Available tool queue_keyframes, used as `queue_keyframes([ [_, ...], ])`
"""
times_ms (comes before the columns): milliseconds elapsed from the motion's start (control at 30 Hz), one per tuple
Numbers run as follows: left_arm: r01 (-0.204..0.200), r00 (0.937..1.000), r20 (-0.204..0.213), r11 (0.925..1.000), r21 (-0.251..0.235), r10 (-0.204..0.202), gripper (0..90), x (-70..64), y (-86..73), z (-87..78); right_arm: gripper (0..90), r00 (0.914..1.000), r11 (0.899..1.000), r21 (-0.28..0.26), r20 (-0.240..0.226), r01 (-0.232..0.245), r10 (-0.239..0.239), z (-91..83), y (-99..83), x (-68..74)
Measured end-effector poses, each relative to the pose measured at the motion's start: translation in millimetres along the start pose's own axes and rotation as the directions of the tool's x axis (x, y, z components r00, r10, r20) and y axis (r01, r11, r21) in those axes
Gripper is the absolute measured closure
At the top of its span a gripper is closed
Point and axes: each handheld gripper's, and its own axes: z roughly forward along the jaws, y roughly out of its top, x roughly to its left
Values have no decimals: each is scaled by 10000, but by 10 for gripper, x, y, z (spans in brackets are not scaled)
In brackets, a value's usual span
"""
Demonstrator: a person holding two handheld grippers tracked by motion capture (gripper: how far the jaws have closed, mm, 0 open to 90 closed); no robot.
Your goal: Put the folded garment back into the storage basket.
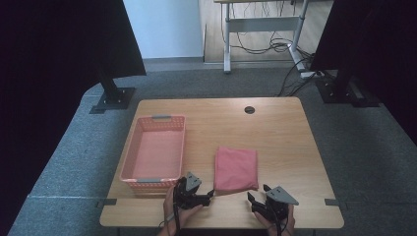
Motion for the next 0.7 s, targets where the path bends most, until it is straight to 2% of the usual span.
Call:
queue_keyframes([
  [200, 80, 10000, 27, 10000, -9, -80, 232, 8, 0, 0, 293, 10000, 10000, -38, -52, 28, -28, -4, -3, 1],
  [433, -33, 10000, 55, 10000, -41, 33, 235, -32, 34, 19, 290, 9999, 9999, 47, -54, 143, -143, 4, -4, 12],
  [700, 31, 9992, 388, 9999, -118, -27, 235, -81, 75, 19, 290, 9998, 9998, 85, -29, 206, -206, 9, -4, 20],
])
